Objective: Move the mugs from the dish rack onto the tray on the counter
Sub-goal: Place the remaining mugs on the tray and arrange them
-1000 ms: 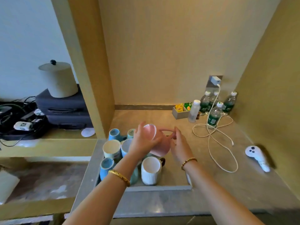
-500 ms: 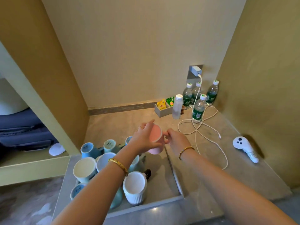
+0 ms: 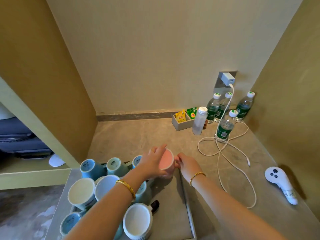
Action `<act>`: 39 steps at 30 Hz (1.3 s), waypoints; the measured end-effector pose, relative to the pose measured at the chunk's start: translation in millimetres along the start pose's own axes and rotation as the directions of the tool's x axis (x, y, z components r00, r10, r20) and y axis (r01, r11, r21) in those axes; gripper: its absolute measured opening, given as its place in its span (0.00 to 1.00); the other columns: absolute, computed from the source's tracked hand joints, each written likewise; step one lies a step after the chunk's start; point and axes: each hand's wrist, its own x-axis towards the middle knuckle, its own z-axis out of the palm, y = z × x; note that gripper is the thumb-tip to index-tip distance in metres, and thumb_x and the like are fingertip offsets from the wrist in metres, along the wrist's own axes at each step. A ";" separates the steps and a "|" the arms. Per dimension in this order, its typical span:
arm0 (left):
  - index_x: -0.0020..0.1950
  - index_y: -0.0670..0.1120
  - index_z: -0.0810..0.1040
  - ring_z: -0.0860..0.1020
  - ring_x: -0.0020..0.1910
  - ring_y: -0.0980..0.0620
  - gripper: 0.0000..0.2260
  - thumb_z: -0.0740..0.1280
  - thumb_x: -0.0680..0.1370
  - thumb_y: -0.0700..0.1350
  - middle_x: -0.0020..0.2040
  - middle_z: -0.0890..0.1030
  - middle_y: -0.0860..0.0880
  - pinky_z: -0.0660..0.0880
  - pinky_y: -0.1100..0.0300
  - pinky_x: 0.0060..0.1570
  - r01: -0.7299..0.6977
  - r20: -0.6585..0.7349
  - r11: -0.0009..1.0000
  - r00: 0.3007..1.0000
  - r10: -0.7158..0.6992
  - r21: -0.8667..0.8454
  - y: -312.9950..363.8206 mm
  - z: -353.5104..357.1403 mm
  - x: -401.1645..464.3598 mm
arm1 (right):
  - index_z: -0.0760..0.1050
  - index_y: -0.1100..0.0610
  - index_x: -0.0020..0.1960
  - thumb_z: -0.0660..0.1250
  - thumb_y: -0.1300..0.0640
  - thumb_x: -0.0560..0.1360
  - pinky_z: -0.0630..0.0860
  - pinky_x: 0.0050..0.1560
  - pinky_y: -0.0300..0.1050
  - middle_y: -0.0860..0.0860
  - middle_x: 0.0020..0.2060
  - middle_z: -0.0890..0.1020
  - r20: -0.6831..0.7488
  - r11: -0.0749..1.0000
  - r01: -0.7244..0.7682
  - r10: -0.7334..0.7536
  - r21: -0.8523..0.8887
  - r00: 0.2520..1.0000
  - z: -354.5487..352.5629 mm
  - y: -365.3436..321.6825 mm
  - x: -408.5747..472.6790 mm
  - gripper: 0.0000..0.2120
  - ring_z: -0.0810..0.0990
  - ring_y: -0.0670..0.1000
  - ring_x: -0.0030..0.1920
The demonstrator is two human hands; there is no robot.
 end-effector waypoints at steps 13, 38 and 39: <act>0.74 0.57 0.47 0.60 0.70 0.39 0.41 0.68 0.69 0.62 0.71 0.62 0.43 0.49 0.42 0.72 0.177 -0.034 0.971 0.984 -0.174 0.160 5.4 21.2 6.7 | 0.73 0.57 0.47 0.55 0.59 0.77 0.68 0.39 0.45 0.58 0.42 0.81 0.101 0.999 0.035 -0.038 0.031 0.994 18.1 17.4 34.6 0.08 0.77 0.58 0.42; 0.75 0.53 0.48 0.62 0.67 0.38 0.43 0.65 0.68 0.66 0.70 0.62 0.41 0.54 0.44 0.70 0.333 -0.169 0.905 0.940 -0.297 0.266 19.1 39.0 10.7 | 0.73 0.61 0.46 0.49 0.71 0.77 0.65 0.28 0.39 0.52 0.31 0.66 0.225 0.779 -0.276 0.176 0.563 0.958 26.0 10.8 28.3 0.15 0.65 0.49 0.32; 0.75 0.52 0.48 0.61 0.68 0.38 0.43 0.65 0.68 0.67 0.70 0.61 0.41 0.53 0.44 0.71 0.331 -0.169 0.908 0.940 -0.295 0.256 19.0 39.3 9.6 | 0.73 0.64 0.50 0.50 0.71 0.77 0.67 0.29 0.40 0.51 0.31 0.66 0.230 0.772 -0.280 0.177 0.571 0.957 25.9 9.8 25.3 0.14 0.66 0.50 0.33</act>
